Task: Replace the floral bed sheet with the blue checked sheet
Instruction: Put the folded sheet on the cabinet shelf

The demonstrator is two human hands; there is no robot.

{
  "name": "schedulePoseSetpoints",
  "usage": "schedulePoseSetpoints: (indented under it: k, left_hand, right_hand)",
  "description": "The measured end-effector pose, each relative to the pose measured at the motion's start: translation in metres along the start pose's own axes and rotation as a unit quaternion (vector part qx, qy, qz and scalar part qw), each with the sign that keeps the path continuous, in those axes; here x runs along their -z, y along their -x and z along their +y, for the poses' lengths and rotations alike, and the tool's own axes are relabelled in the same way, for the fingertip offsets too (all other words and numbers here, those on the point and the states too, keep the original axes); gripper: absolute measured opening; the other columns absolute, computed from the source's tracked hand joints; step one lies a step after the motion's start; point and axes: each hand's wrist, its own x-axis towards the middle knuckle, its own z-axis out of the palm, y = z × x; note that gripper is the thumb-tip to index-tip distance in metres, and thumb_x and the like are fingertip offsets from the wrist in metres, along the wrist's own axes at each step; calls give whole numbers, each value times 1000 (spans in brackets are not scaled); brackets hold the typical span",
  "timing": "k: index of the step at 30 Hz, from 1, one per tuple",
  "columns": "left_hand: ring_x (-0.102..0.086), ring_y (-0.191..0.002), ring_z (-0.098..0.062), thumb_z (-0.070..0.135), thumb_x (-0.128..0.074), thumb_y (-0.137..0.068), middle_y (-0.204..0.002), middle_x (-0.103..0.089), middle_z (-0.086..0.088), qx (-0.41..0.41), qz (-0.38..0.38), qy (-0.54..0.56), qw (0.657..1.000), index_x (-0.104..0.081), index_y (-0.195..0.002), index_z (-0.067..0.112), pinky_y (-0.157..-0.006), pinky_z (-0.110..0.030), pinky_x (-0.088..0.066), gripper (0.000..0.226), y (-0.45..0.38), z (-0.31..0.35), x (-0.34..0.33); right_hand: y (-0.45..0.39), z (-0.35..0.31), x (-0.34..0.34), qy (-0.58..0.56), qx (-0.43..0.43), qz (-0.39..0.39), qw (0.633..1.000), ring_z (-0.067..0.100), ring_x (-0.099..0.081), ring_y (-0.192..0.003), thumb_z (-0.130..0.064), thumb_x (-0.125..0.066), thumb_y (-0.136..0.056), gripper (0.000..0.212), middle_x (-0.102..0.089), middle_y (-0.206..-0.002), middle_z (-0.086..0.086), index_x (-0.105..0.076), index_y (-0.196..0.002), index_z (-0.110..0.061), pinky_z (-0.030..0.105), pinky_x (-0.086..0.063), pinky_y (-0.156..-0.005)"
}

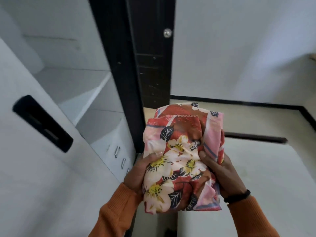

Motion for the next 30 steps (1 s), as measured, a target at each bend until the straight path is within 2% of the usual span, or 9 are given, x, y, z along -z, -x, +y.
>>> schedulePoseSetpoints:
  k: [3, 7, 10, 14, 17, 18, 22, 26, 30]
  left_hand:
    - [-54, -128, -49, 20, -61, -92, -140, -57, -26, -82, 44, 28, 995, -54, -143, 12, -111, -65, -38, 52, -10, 31, 13]
    - [-57, -126, -47, 11, -61, -91, -138, -59, -25, -226, 95, -6, 969, -52, -143, 13, -106, -60, -46, 52, -18, 83, 22]
    - [-59, -124, -46, 8, -61, -93, -136, -61, -23, -312, 145, -39, 938, -52, -142, 14, -103, -58, -48, 50, -29, 141, 32]
    - [-66, -116, -42, 16, -73, -88, -127, -69, -16, -425, 282, -45, 859, -61, -135, 18, -101, -64, -48, 48, -42, 210, 43]
    - [-72, -106, -29, 13, -71, -91, -118, -74, -5, -501, 371, -24, 781, -61, -132, 22, -93, -56, -56, 43, -47, 243, 47]
    - [-72, -107, -26, 13, -69, -92, -119, -74, -2, -522, 384, -14, 762, -60, -134, 23, -93, -52, -58, 44, -49, 251, 48]
    - [-70, -112, -21, 22, -73, -91, -123, -72, 4, -561, 459, 19, 689, -58, -136, 32, -98, -52, -55, 49, -62, 268, 60]
    - [-70, -112, -19, 19, -73, -91, -120, -73, 5, -584, 508, 40, 631, -61, -134, 31, -100, -52, -53, 46, -73, 291, 73]
    - [-70, -112, -15, 16, -73, -91, -119, -74, 5, -589, 563, 32, 578, -65, -129, 27, -102, -48, -53, 40, -84, 319, 84]
  right_hand:
    - [-62, -25, -31, 13, -1, -74, 997, 39, -71, -106, -13, -64, -88, 43, -72, -120, 18, -57, -131, -12, 52, -59, -88]
    - [-139, -57, -83, 21, 11, -185, 983, 43, -68, -110, -8, -63, -89, 44, -70, -123, 21, -59, -132, -10, 58, -56, -92]
    - [-194, -86, -140, 8, 26, -241, 970, 40, -71, -104, -5, -58, -88, 40, -72, -118, 20, -62, -128, -9, 44, -62, -80]
    - [-262, -126, -216, 25, 30, -321, 946, 39, -72, -103, -8, -62, -91, 39, -70, -120, 21, -61, -129, -15, 45, -62, -81]
    - [-296, -161, -271, 67, 51, -388, 918, 33, -75, -91, -29, -91, -65, 67, -74, -112, 19, -62, -123, -16, 37, -63, -70]
    - [-303, -171, -288, 79, 57, -402, 911, 31, -76, -89, -32, -93, -61, 71, -75, -110, 17, -61, -123, -17, 35, -62, -68]
    - [-334, -192, -341, 105, 95, -456, 879, 33, -75, -93, -32, -91, -66, 67, -75, -110, 16, -61, -124, -14, 35, -62, -71]
    - [-369, -199, -385, 128, 137, -503, 844, 29, -75, -95, -11, -72, -81, 46, -76, -109, 13, -62, -125, -4, 32, -60, -73]
    - [-399, -205, -421, 132, 155, -540, 817, 25, -74, -100, -18, -83, -79, 54, -76, -112, 9, -63, -127, -5, 28, -59, -76]
